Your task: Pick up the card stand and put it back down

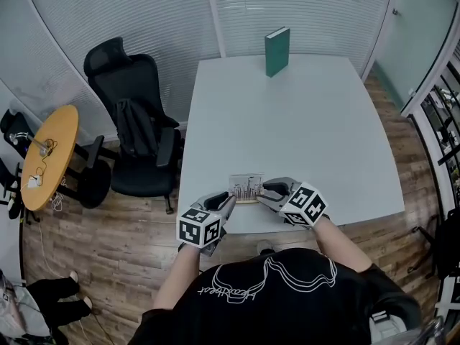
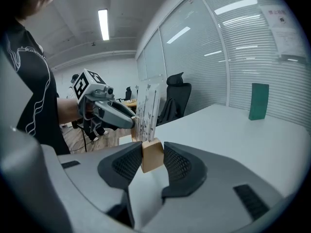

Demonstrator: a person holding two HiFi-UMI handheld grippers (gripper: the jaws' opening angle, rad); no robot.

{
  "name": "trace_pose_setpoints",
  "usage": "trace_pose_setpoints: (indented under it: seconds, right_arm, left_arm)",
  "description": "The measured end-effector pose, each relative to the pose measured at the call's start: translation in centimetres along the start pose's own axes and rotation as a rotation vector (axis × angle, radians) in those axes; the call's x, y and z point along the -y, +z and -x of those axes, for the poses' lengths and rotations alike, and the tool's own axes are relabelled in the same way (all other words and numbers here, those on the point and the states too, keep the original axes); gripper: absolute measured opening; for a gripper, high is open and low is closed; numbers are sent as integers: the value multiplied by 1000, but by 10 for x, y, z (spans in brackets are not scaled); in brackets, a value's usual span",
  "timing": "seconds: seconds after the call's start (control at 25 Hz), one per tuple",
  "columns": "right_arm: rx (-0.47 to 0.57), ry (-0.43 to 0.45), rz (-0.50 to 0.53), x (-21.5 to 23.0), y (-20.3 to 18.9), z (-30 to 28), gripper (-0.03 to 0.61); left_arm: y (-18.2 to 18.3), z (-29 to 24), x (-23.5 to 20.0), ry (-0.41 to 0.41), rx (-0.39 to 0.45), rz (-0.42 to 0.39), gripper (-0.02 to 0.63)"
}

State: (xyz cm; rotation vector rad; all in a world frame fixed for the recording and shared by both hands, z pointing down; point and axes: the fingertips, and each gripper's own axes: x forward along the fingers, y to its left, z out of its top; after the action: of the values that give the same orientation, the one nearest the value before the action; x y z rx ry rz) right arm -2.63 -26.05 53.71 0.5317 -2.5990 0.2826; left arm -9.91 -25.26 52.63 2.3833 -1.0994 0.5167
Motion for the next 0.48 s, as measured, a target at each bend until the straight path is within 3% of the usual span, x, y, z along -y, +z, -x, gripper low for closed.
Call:
trace_pose_setpoints:
  seconds: [0.48]
  right_arm:
    - [-64,4,12,44,-34,-47,144]
  left_arm:
    - [-22,-53,-43,38,-63,7,90]
